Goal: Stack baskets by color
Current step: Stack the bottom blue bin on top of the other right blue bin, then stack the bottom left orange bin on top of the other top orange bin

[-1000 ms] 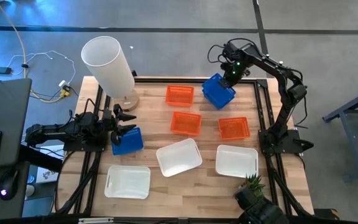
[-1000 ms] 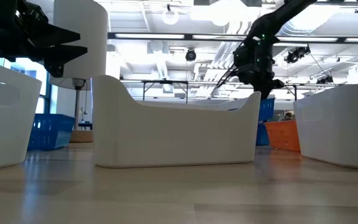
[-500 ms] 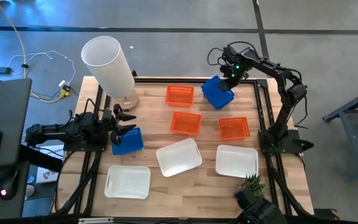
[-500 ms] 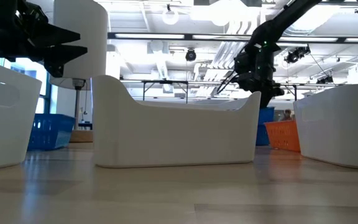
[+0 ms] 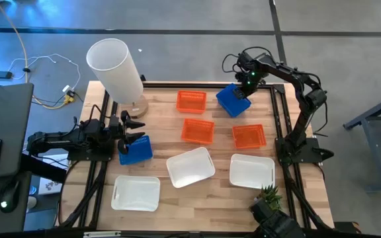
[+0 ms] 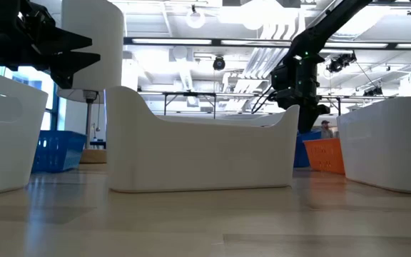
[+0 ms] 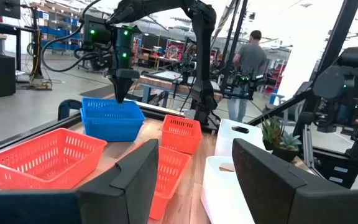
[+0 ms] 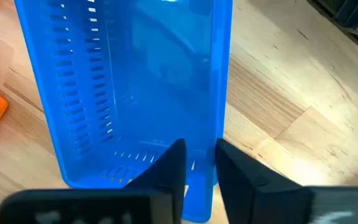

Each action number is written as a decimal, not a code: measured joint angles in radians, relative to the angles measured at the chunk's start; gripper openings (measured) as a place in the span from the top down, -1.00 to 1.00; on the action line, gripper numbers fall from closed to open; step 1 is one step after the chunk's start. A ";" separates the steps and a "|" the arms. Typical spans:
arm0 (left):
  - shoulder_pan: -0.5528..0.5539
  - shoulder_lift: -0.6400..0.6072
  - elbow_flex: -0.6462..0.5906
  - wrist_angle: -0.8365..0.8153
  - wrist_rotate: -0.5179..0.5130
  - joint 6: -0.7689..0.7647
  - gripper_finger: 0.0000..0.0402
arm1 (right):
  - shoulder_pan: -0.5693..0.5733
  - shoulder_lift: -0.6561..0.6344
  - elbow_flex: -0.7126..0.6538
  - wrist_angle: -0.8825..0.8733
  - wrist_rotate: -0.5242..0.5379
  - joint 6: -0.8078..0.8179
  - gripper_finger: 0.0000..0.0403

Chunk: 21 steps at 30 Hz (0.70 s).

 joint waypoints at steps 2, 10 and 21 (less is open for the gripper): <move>0.000 0.000 0.000 0.000 0.000 0.000 0.03 | 0.000 0.000 0.000 0.000 0.009 -0.001 0.55; 0.000 0.000 0.000 0.000 -0.002 0.000 0.03 | -0.021 -0.058 0.000 -0.013 0.003 0.009 0.44; 0.000 0.053 0.150 -0.205 -0.062 0.034 0.03 | 0.042 -0.226 0.001 0.013 0.001 0.027 0.43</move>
